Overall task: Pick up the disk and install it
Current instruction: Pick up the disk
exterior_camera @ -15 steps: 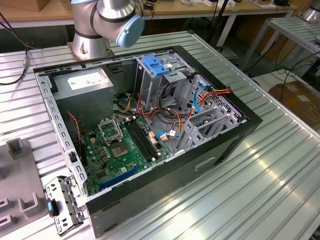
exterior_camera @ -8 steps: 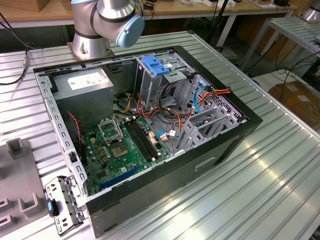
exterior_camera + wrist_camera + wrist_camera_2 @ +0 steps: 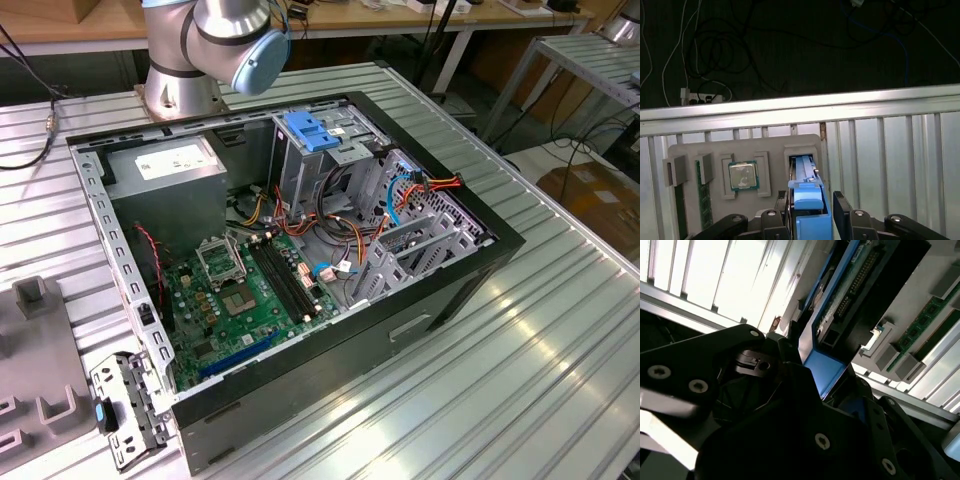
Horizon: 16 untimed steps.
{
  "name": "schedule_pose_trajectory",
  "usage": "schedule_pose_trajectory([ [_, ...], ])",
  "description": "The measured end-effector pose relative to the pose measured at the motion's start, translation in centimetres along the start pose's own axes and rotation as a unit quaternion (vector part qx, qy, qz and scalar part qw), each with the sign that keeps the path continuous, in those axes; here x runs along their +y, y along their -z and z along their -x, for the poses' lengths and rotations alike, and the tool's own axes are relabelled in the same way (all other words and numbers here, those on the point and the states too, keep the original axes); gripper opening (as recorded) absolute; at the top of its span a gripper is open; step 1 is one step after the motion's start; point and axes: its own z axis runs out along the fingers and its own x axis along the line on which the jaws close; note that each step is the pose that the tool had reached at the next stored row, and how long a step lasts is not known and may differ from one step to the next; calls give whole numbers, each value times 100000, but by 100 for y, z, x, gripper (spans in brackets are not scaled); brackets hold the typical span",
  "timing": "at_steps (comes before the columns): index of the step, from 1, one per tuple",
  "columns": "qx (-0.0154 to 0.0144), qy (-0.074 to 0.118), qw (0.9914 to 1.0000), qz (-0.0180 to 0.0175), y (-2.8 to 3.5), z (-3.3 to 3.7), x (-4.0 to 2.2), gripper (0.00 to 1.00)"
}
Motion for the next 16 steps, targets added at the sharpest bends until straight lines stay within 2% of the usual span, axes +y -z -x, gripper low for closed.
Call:
schedule_pose_trajectory([
  [16, -4, 6, 100000, -5, 13, -1, 1, 48],
])
